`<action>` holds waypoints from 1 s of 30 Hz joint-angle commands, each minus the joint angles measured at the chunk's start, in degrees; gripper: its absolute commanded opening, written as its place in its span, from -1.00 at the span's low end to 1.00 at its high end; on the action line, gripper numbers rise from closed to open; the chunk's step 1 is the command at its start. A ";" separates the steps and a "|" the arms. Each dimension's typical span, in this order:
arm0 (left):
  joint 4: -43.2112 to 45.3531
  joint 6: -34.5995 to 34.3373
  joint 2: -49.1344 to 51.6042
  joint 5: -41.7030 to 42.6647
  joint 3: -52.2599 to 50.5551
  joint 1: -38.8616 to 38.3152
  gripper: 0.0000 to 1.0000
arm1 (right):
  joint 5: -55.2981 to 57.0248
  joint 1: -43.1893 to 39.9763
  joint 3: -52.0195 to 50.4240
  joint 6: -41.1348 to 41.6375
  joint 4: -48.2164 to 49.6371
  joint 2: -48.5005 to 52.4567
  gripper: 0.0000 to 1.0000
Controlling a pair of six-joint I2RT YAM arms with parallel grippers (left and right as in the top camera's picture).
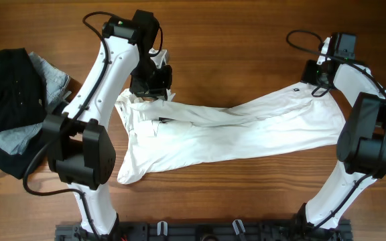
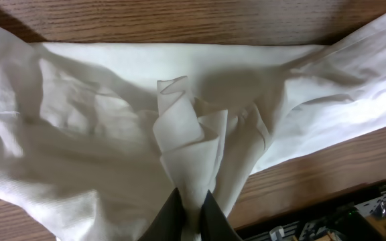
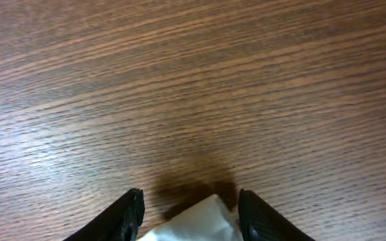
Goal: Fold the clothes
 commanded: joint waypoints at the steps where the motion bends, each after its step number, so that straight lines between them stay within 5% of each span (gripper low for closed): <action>1: 0.17 -0.13 -1.16 0.92 -0.13 -0.11 -0.84 | 3.15 -0.04 -1.60 -0.44 0.17 0.79 -0.07; 9: -0.11 -0.13 -1.16 0.92 -0.13 -0.11 -0.85 | 3.13 -0.04 -1.46 -0.11 -0.72 0.76 -0.91; 21: -6.05 -1.11 -9.55 1.14 0.11 -0.02 -0.92 | 8.22 -3.08 1.05 0.87 -8.11 -12.70 -0.91; 30: -13.68 -4.66 -11.58 1.14 -1.33 -3.30 -0.92 | 13.14 -3.50 0.48 -1.66 -17.62 -13.49 -0.91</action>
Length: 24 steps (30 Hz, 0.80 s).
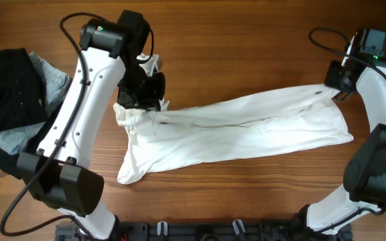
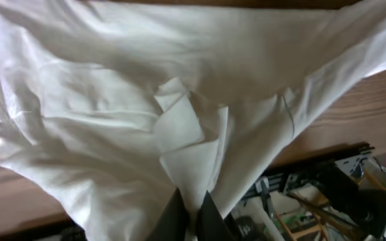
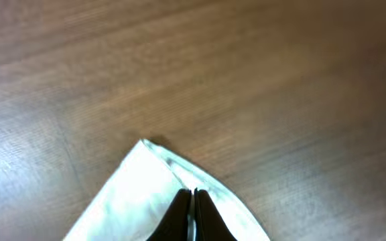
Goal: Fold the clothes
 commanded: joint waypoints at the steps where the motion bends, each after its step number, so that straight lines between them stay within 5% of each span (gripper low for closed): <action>1: -2.69 -2.21 -0.02 0.70 -1.46 -3.19 -0.92 | 5.77 -0.04 -0.37 -0.72 -1.31 0.17 -0.90; 7: -2.71 -3.08 -0.04 0.44 -2.21 -8.98 -0.92 | 9.97 -0.07 -0.87 -0.68 -5.16 0.17 -0.90; 9: -2.69 -4.04 -0.02 -5.35 -2.21 -10.47 -0.92 | 10.71 -0.07 -0.87 -0.55 -7.93 0.17 -0.90; 24: 2.29 -6.95 -0.02 -10.97 -8.17 -10.21 -0.84 | 15.98 -1.18 -0.87 2.89 -13.49 0.17 -0.76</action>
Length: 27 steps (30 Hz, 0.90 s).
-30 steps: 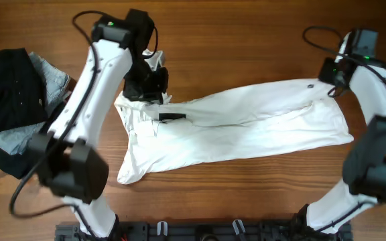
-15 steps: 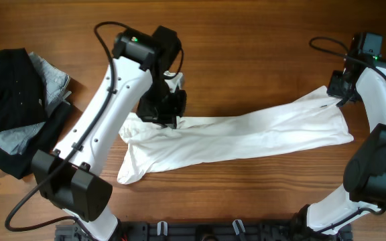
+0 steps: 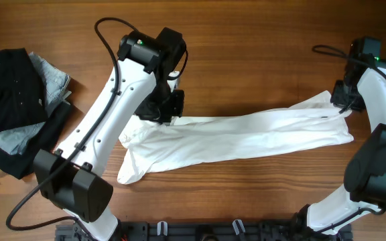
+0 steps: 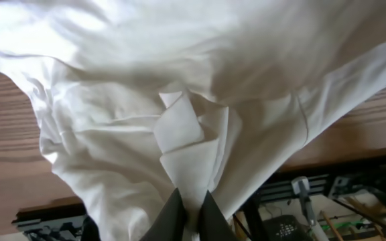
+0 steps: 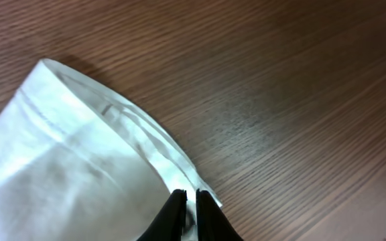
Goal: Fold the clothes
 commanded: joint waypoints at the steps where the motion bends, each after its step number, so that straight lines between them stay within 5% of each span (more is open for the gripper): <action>1: 2.82 -1.07 0.00 -1.40 -5.73 0.07 -0.84 | 1.97 -0.70 -0.22 1.22 -0.57 0.17 -0.75; 6: 13.77 -1.55 0.00 -1.42 -13.51 0.90 -0.90 | 1.70 -0.96 -0.22 1.27 -1.42 0.17 -0.76; 9: 21.27 -2.56 0.00 -1.42 -18.32 1.75 -0.65 | -0.94 -0.96 -0.22 1.11 -1.40 0.17 -0.73; 11: 24.65 -2.54 0.00 -2.25 -20.94 1.90 -0.61 | -4.17 -0.96 -0.22 0.59 -1.40 0.17 -0.51; 13: 26.86 -2.58 0.00 -4.35 -22.43 2.03 -0.59 | -6.36 -0.94 -0.22 0.26 -1.49 0.17 -0.49; 23: 28.20 -3.87 0.00 -9.05 -23.91 3.39 -0.53 | -8.15 -1.01 -1.70 -2.38 -0.57 0.17 -0.28; 25: 28.22 -3.85 0.00 -9.09 -24.94 3.39 -0.27 | -8.17 -1.01 -1.70 -2.38 -0.70 0.17 -0.13; 27: 29.42 -3.87 0.00 -9.33 -27.04 3.52 -0.23 | -8.17 -1.07 -1.70 -2.43 -0.96 0.17 -0.02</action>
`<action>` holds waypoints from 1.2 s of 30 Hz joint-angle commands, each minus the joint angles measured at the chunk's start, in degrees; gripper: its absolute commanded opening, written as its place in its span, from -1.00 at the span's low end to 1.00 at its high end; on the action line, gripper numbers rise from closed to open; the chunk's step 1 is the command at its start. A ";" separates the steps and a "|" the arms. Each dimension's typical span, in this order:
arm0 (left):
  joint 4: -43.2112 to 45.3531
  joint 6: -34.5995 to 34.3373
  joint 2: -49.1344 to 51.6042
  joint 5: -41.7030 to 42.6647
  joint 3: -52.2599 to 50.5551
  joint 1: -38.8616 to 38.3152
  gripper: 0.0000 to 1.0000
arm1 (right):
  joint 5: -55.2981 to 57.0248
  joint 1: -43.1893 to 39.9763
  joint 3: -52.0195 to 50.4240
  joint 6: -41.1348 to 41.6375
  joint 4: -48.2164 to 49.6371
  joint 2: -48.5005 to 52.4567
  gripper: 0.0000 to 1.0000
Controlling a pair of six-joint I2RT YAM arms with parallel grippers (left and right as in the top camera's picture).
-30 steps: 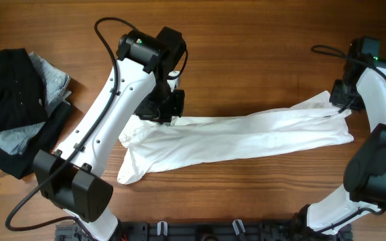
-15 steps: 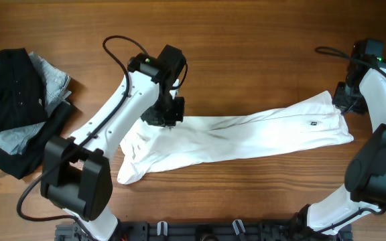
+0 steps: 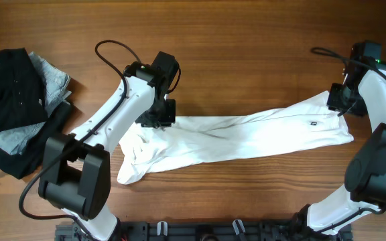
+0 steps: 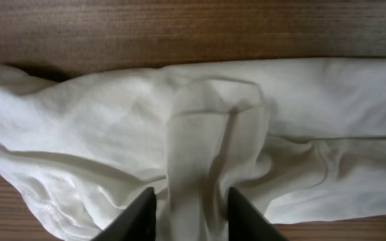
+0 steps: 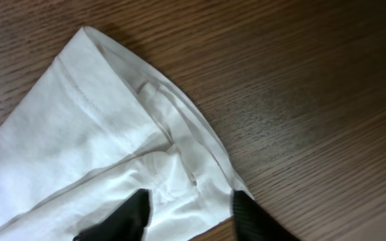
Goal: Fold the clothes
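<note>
White trousers (image 3: pixel 240 137) lie stretched across the wooden table, waist end bunched at the left, leg ends at the right. My left gripper (image 3: pixel 156 119) stands open right over the crumpled waist cloth (image 4: pixel 200 134), fingers (image 4: pixel 139 217) either side of a raised fold. My right gripper (image 3: pixel 336 102) is open over the hem of the far leg (image 5: pixel 146 127), its fingers (image 5: pixel 129 214) apart with the hem lying flat between them. Nothing is held.
A pile of dark and grey clothes (image 3: pixel 15 100) sits at the table's left edge. The black rail (image 3: pixel 200 231) runs along the front edge. Bare wood (image 3: pixel 246 53) lies behind the trousers.
Both grippers have opened and let go of the trousers. The waist and the leg hem now lie flat on the table; the left gripper sits lower, on the cloth.
My left gripper was shut on the waist while the right stood open at a leg hem. Then the right shut on the hem and the trousers were pulled out straight. Both held them stretched, shifted rightward; now both are open and the trousers lie laid out.
</note>
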 commanded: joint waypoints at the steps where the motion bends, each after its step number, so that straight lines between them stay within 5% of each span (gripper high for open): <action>1: 2.40 -0.72 -0.11 -1.46 -4.94 0.50 -0.23 | -0.81 -0.46 -0.39 -0.13 -0.15 0.17 0.01; 11: 9.35 -3.69 -0.11 -1.62 -13.00 4.63 -0.06 | -13.97 -4.79 -0.39 -12.83 1.31 0.20 0.68; 21: 7.15 -3.69 -4.98 -1.60 -6.88 8.33 0.17 | -20.83 -6.40 -0.39 -20.11 3.04 2.62 0.72; 23: 7.26 -3.69 -7.87 -1.60 -6.56 8.50 0.33 | -20.00 -6.69 -0.39 -21.03 3.06 4.33 0.71; 25: 7.23 -3.69 -10.36 -1.60 -6.56 8.50 0.70 | -17.62 -7.23 -0.39 -20.83 3.43 5.88 0.71; 36: 5.90 -3.72 -12.48 -1.57 -6.64 8.50 0.82 | -15.76 -10.49 -1.51 -17.97 4.70 10.88 0.71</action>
